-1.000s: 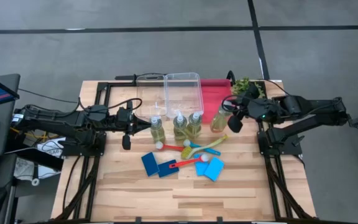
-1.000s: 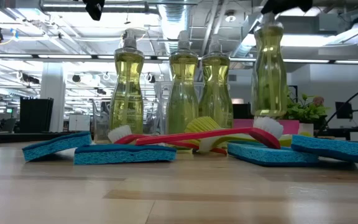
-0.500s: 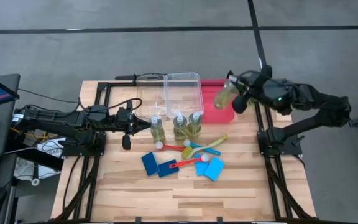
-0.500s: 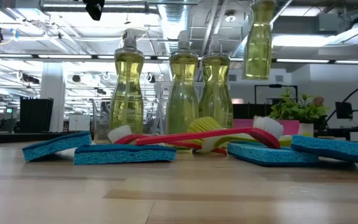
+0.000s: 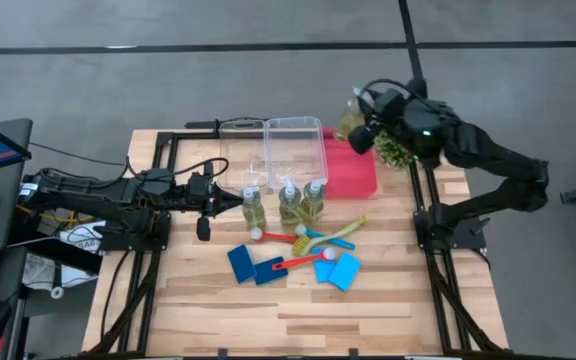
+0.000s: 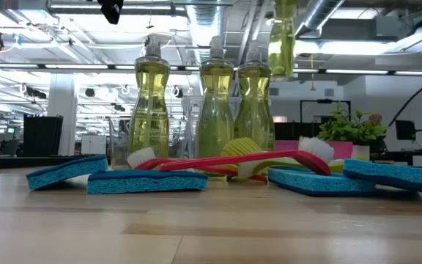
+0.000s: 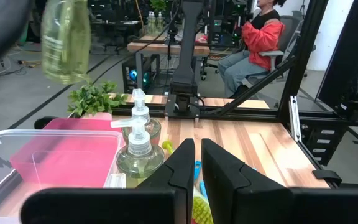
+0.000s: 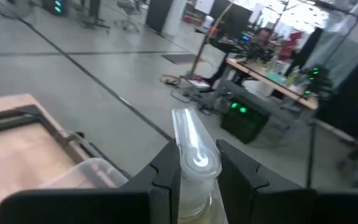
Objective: Pick & Place Kitchen Sink Supplies
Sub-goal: Put the yellow soap dispenser into the right transparent bin
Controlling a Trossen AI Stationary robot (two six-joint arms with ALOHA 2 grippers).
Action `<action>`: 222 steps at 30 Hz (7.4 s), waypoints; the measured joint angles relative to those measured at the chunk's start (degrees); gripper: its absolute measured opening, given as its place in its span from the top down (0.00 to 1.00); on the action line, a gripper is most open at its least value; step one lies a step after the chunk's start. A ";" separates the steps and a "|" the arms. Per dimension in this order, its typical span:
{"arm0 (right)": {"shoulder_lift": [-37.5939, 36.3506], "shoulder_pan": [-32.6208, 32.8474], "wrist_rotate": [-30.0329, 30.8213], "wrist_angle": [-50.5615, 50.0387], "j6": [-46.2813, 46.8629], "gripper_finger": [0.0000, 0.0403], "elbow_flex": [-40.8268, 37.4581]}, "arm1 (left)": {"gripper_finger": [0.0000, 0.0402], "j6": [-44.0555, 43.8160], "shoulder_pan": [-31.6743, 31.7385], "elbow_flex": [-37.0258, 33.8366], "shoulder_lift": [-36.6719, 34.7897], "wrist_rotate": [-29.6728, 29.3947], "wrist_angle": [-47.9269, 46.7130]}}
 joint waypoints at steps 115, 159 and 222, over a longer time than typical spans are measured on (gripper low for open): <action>45.68 -15.51 -29.68 -2.84 -1.76 0.57 21.82 | 0.93 0.00 0.00 0.00 0.00 -0.01 -0.02; -18.93 4.85 -24.55 22.61 17.07 0.62 -47.75 | 0.93 -0.02 -0.02 0.00 -0.02 -0.01 0.13; -3.41 11.30 -24.73 51.00 12.83 0.51 -54.84 | 0.93 -0.02 0.00 0.01 0.00 -0.01 0.41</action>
